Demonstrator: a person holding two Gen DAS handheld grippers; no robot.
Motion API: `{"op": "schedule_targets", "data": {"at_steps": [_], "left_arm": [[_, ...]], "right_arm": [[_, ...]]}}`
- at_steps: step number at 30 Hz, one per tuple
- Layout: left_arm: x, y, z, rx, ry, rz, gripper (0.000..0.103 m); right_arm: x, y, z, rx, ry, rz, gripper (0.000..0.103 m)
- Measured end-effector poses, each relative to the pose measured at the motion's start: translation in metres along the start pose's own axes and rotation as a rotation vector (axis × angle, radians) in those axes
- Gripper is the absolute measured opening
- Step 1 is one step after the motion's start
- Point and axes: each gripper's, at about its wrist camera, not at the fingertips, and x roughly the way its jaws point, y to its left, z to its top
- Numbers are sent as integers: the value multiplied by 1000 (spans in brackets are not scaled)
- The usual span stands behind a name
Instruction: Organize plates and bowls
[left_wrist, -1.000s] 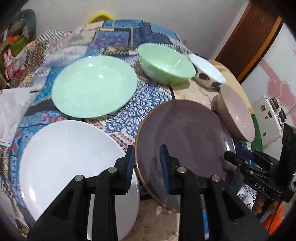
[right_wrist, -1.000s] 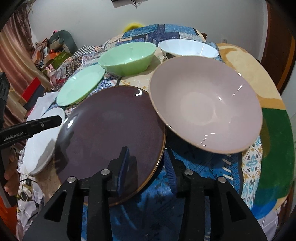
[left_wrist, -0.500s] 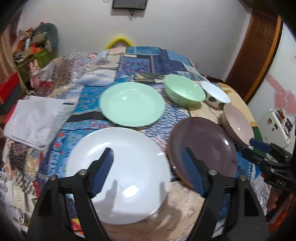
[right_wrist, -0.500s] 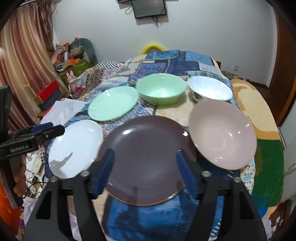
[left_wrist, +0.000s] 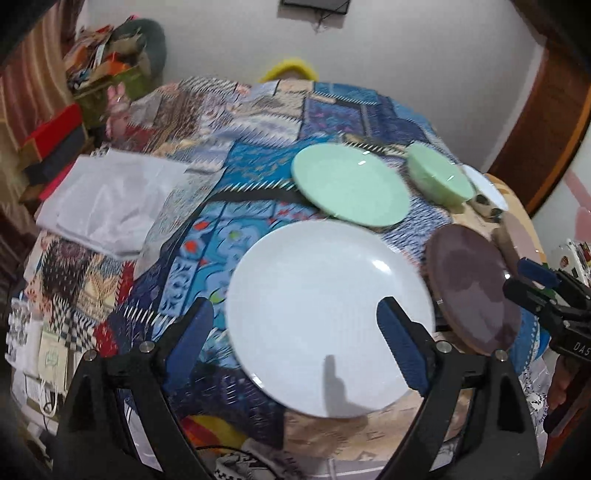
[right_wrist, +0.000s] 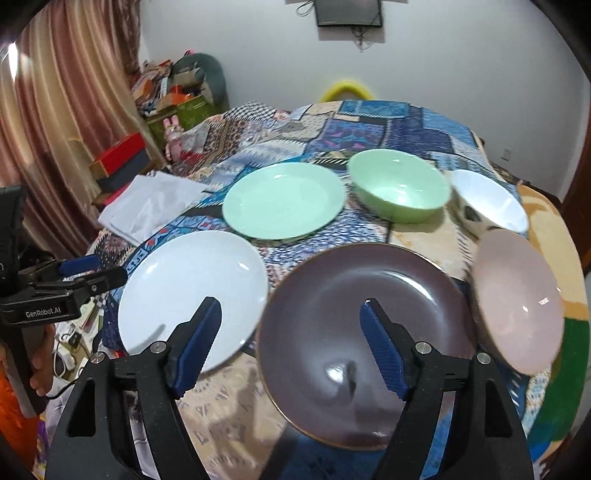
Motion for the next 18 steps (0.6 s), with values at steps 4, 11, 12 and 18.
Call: {"op": "schedule_targets", "data": {"at_steps": [4, 11, 12, 18], "left_arm": [[14, 18, -7, -28, 34, 4, 90], [36, 40, -15, -88, 91, -38, 62], [38, 41, -16, -91, 98, -44, 57], [51, 47, -21, -109, 140, -88, 30]], "right_arm": [[23, 13, 6, -28, 34, 28, 74], [68, 23, 16, -51, 125, 67, 43], [73, 24, 17, -54, 137, 70, 40], [95, 27, 23, -79, 193, 64, 27]]}}
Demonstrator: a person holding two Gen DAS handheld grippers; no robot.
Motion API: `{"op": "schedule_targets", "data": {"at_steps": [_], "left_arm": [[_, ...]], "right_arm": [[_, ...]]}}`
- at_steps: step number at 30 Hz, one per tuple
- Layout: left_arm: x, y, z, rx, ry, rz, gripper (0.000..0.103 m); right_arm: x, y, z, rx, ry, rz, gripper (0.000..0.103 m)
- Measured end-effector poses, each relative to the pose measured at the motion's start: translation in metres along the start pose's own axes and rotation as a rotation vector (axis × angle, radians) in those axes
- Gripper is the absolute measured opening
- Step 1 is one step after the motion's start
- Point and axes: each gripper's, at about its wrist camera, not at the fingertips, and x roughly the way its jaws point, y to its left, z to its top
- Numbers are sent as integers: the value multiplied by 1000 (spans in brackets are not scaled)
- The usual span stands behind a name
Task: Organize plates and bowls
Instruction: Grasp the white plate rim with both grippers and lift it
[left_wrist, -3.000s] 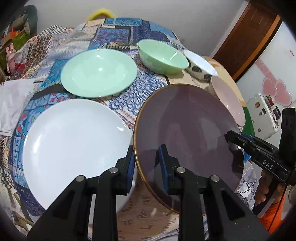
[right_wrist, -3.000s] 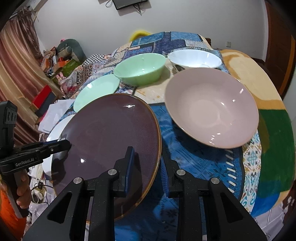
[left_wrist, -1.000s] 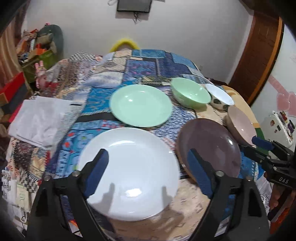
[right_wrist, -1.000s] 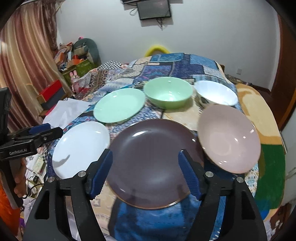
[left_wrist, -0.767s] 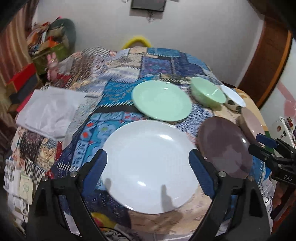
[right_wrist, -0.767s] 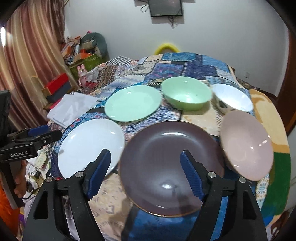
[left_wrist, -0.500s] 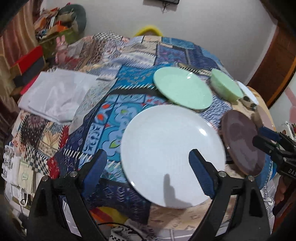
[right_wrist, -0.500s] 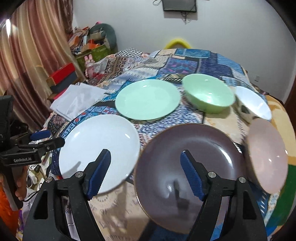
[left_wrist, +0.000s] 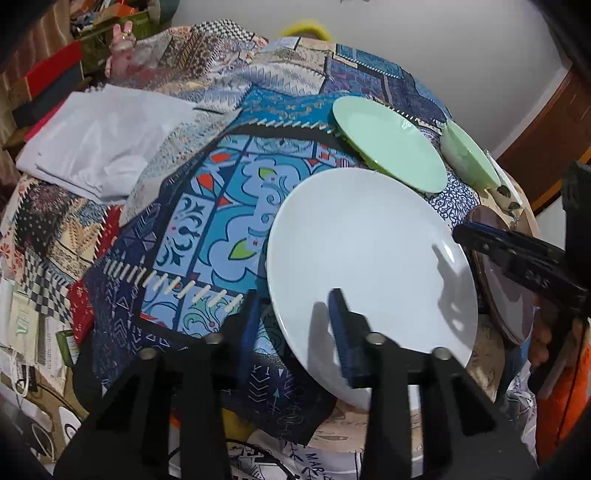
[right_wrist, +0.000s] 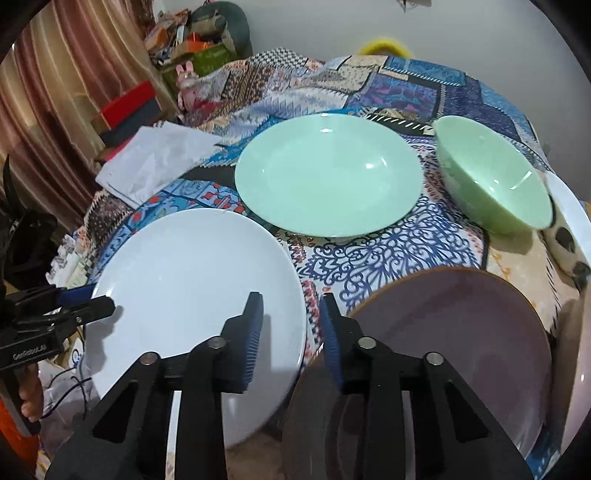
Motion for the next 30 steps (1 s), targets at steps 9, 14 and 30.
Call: {"op": "schedule_targets", "data": {"at_steps": [9, 14, 30], "left_arm": [[3, 3, 0, -1, 8, -29, 21], [0, 16, 5, -22, -6, -3, 21], [-1, 33, -5, -62, 34, -48, 23]], "right_arm": [[20, 5, 4, 0, 67, -15, 21], [19, 7, 4, 44, 80, 46, 21], [17, 21, -9, 76, 73, 76, 24]]}}
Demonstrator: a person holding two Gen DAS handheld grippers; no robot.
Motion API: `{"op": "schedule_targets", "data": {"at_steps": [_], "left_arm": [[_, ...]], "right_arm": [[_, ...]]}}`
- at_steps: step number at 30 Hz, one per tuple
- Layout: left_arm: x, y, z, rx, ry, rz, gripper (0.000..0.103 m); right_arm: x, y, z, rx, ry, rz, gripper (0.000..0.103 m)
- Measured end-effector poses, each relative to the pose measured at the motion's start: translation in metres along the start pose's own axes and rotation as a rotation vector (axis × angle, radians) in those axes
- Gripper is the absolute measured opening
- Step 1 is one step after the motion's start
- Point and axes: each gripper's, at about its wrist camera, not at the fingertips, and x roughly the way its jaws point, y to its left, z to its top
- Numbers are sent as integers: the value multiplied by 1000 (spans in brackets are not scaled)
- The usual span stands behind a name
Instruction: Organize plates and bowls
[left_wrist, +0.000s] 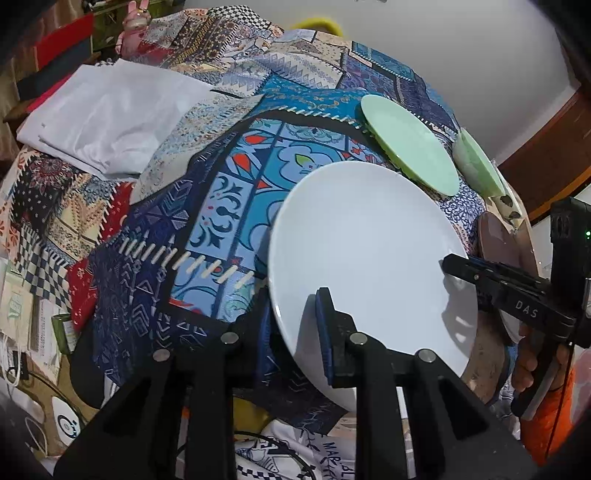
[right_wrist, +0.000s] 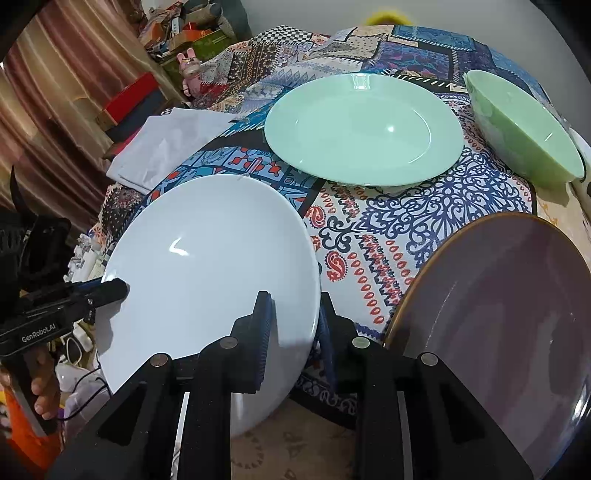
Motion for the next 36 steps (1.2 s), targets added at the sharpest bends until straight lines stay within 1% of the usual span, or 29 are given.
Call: {"op": "schedule_targets", "data": {"at_steps": [3, 6, 8, 12, 22, 27, 36], "left_arm": [[-1, -5, -2, 4, -10, 27, 24], [-4, -7, -2, -13, -7, 47, 24], [-5, -6, -1, -33, -6, 48, 24], [-8, -9, -2, -37, -8, 44, 24], [-23, -42, 5, 40, -60, 40, 24], [-28, -64, 11, 84, -81, 16, 24], [-19, -114, 13, 174, -77, -18, 24]], "right_arm": [[0, 1, -2, 9, -7, -3, 24], [-3, 0, -5, 21, -13, 7, 24], [-6, 0, -6, 25, -23, 18, 24], [-12, -1, -8, 31, -47, 22, 24], [-39, -15, -13, 57, -120, 4, 23], [-60, -28, -18, 85, -166, -9, 23], [-87, -60, -36, 150, -203, -57, 24]]}}
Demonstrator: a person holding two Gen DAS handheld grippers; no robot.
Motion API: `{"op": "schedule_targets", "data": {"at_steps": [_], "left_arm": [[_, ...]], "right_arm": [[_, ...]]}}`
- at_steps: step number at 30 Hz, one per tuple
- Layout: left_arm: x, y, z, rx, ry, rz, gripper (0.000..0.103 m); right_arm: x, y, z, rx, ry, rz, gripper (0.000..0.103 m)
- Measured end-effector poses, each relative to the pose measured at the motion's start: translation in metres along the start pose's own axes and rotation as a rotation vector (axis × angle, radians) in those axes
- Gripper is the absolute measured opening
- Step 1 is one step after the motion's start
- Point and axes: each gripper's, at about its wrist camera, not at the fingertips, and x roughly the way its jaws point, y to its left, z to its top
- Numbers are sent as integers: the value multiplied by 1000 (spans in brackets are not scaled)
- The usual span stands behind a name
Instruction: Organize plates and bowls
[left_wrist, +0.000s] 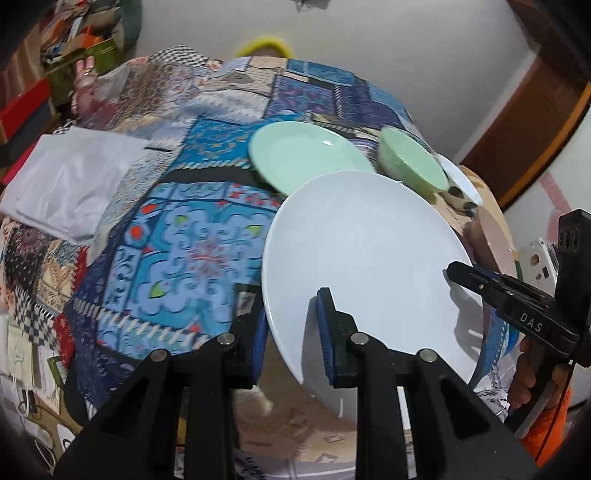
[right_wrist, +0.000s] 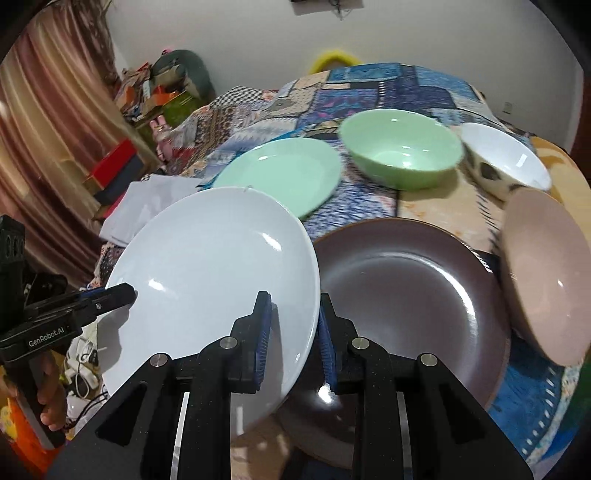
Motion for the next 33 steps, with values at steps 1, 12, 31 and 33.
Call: {"op": "schedule_targets", "data": {"at_steps": [1, 12, 31, 33], "left_arm": [[3, -5, 0, 8, 5, -5, 24], [40, -56, 2, 75, 75, -53, 24], [82, -98, 7, 160, 142, -59, 26], [84, -98, 9, 155, 143, -60, 26]], "right_arm": [[-2, -3, -1, 6, -2, -4, 24], [-22, -56, -17, 88, -7, -49, 24], [-27, -105, -33, 188, 5, -54, 24], [-26, -105, -32, 190, 5, -51, 24]]}}
